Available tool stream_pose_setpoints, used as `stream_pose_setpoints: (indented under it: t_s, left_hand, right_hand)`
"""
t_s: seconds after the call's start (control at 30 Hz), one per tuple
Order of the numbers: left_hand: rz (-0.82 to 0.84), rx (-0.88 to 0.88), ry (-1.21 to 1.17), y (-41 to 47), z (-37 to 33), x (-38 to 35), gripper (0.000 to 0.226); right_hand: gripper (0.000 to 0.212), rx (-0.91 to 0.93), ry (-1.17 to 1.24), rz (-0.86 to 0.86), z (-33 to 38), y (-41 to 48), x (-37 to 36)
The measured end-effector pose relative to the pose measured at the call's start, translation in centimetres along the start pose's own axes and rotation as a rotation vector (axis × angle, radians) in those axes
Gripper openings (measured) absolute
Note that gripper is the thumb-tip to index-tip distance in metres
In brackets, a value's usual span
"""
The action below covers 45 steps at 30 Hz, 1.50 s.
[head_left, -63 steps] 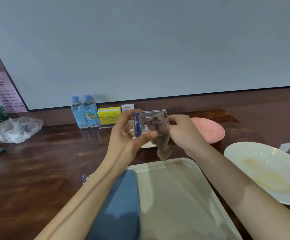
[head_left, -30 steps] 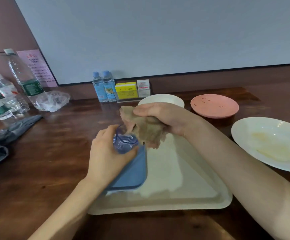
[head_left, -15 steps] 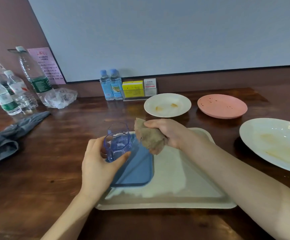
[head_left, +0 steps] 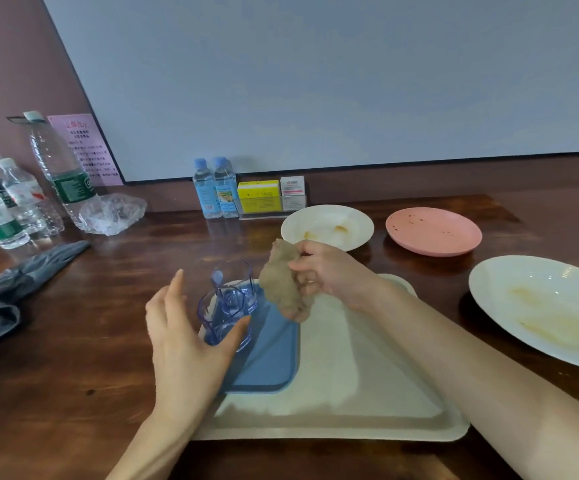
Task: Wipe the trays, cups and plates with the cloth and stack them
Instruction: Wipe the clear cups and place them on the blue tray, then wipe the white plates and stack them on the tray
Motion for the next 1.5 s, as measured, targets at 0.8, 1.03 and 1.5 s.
stream_pose_setpoints:
  t_s: [0.8,1.03,1.5]
  left_hand:
    - [0.519,-0.004,-0.708,7.8,-16.0,-12.8,0.008]
    - [0.442,0.208,-0.795,8.3,-14.8,-13.1,0.008]
    - [0.330,1.011,-0.591,9.9,-5.4,-22.2,0.073]
  right_hand:
    - [0.028,0.352,-0.790,-0.378,11.0,-7.0,11.1]
    - [0.033,0.075,-0.503,-0.170,7.0,-5.7,11.6]
    - [0.021,-0.007,-0.241,-0.416,6.5,-5.8,16.6]
Point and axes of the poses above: each hand's wrist, its own y-axis towards the middle knuckle, its own x-axis out of the back of the hand, z = x × y, the point moved 7 cm from there along y, towards the middle knuckle, and after that the axes turned 1 degree about -x, right-handed, at the moved point
